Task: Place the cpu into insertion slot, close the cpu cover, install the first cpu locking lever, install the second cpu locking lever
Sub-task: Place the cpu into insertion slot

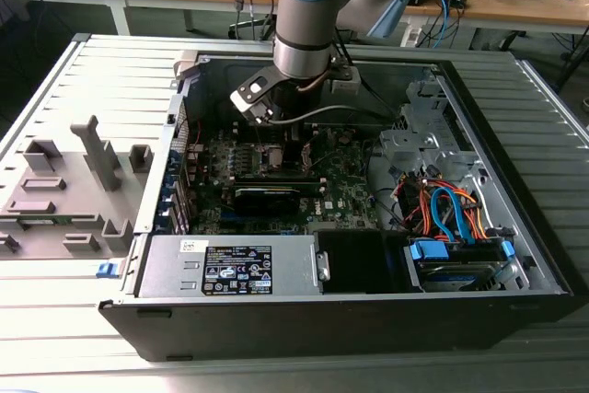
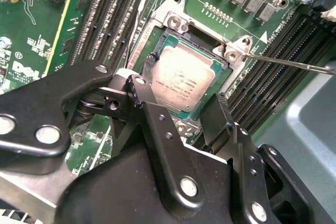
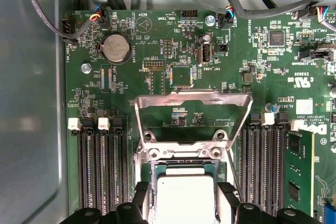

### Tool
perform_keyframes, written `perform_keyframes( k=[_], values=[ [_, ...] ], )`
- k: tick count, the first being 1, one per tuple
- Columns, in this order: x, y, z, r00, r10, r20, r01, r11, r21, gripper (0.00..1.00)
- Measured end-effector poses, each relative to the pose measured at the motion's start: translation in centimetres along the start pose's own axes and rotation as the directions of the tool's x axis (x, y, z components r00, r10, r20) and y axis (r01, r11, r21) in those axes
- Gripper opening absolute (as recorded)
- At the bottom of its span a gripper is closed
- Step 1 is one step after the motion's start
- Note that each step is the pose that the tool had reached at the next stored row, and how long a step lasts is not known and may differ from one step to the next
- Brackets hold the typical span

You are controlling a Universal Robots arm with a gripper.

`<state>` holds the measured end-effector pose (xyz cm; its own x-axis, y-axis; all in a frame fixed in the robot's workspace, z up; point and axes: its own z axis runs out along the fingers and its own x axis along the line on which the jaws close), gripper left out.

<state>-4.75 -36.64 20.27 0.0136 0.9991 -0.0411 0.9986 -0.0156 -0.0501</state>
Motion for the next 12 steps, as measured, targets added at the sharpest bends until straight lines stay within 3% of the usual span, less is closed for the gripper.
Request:
perform_keyframes(
  k=[12],
  values=[
    [0.33, 0.16, 0.09, 1.0000, 0.004, 0.0000, -0.004, 1.0000, 0.0002, 0.62]
  ],
)
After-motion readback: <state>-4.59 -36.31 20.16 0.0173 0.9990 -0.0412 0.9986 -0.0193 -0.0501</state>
